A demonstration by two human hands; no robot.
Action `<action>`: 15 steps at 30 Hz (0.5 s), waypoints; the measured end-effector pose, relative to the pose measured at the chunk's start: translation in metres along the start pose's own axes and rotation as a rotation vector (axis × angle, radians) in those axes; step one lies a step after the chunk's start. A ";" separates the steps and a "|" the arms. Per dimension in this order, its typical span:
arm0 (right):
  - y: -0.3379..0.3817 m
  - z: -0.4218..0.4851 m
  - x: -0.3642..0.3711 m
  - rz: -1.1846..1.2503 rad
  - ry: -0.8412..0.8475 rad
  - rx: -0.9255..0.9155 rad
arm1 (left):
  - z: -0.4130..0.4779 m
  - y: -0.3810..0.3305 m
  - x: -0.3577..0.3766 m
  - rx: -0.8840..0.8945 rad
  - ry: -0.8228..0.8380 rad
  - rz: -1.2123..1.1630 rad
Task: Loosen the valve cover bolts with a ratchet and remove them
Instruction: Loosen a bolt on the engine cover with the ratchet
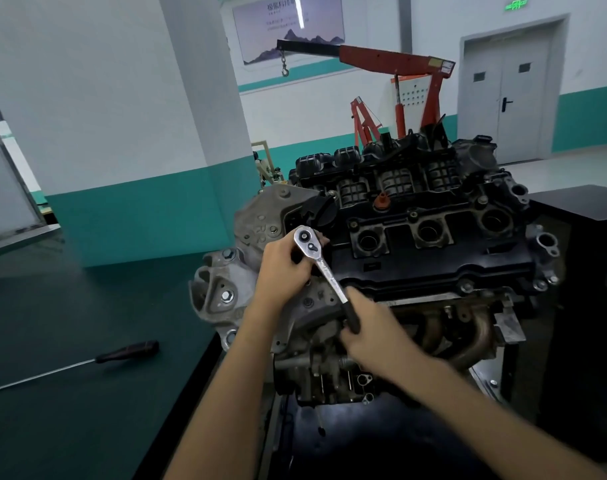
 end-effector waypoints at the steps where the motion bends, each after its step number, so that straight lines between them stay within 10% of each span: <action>1: -0.004 0.007 -0.019 -0.077 0.008 -0.030 | 0.000 -0.001 0.000 0.018 0.027 0.004; 8: -0.001 0.046 -0.089 -0.656 -0.197 -0.183 | 0.001 -0.002 0.001 -0.027 -0.055 0.122; 15: 0.012 -0.011 0.027 0.141 -0.109 0.080 | 0.002 0.007 0.005 -0.097 -0.034 0.156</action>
Point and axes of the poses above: each hand's wrist, its own z-axis towards the middle knuckle, its own x-axis out of the palm, y = z × x, the point moved 2 cm from there along z, towards the middle knuckle, and after that the axes turned 14 degrees about x, right-handed, at the moved point
